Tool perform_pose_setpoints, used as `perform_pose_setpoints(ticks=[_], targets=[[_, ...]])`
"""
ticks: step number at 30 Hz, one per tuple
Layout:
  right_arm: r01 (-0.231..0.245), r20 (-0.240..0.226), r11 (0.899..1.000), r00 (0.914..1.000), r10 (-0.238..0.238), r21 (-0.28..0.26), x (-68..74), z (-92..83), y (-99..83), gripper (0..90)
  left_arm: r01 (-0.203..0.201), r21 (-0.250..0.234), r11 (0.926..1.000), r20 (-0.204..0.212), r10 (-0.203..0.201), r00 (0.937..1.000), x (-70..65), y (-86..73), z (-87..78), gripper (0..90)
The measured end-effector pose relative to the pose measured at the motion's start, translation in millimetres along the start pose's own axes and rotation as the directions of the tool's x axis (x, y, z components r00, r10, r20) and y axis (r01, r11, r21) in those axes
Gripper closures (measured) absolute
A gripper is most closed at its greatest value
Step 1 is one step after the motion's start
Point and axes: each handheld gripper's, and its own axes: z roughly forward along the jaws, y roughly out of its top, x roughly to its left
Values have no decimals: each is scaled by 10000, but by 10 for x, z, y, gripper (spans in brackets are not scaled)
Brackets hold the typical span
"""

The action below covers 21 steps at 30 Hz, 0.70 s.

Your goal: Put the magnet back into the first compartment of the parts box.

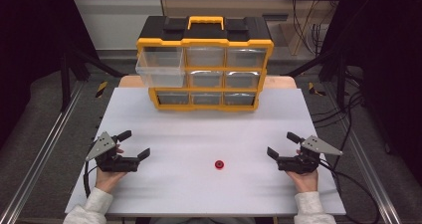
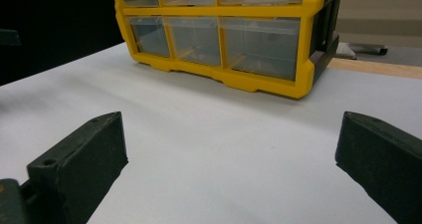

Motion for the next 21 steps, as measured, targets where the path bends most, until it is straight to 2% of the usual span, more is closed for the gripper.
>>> perform_pose_setpoints(ticks=[12, 21], targets=[[234, 102, 9996, 9997, -235, 140, 15, 9, 40, 4, -60, 64, 10000, -10, 60, 10000, -7, -2, 9, 1], [486, 53, 9977, 9988, -489, 472, 111, 79, 114, 4, -75, 124, 9999, -27, 75, 10000, -5, -6, 19, 2]])
